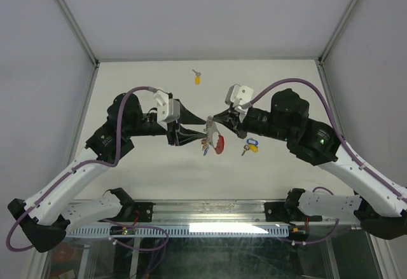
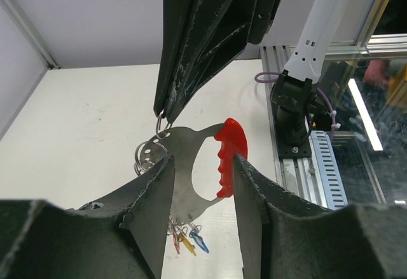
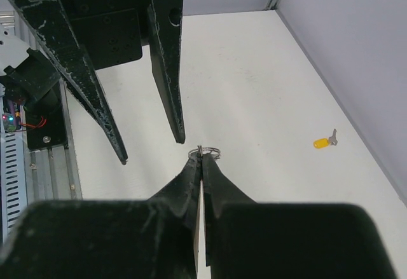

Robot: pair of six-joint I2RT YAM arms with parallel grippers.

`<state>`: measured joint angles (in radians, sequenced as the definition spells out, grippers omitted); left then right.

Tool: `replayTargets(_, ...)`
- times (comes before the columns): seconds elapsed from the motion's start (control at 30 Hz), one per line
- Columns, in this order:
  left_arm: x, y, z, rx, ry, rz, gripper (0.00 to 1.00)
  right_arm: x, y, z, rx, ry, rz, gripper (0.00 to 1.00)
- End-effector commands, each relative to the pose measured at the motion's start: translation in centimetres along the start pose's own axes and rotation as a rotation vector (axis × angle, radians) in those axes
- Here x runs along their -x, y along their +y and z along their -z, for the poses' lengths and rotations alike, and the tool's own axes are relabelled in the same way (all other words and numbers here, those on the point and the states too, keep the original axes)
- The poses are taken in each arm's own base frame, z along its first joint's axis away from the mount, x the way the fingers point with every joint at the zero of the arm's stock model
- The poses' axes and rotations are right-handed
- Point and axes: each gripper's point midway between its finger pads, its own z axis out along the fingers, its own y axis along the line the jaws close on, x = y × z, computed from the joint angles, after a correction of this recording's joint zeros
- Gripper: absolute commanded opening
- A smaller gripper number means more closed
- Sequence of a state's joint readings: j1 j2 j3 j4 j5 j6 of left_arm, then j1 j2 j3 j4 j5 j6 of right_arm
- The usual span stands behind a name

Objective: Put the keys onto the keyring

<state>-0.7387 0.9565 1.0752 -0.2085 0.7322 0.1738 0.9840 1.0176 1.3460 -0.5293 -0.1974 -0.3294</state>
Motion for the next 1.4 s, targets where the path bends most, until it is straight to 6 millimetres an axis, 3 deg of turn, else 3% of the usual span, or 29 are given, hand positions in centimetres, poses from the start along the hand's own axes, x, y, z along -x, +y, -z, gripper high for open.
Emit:
replayTargets(0.0,2.2,-0.6,-0.1,-0.037,-0.065,-0.039,0.41,3.1,-1.0,0.2,-0.043,-0.109,0.001,0.00)
replayTargets(1.37,1.7,-0.3,-0.9,-0.055,-0.059,-0.004,0.41,4.5,0.9,1.0,0.060,-0.171,0.014,0.00)
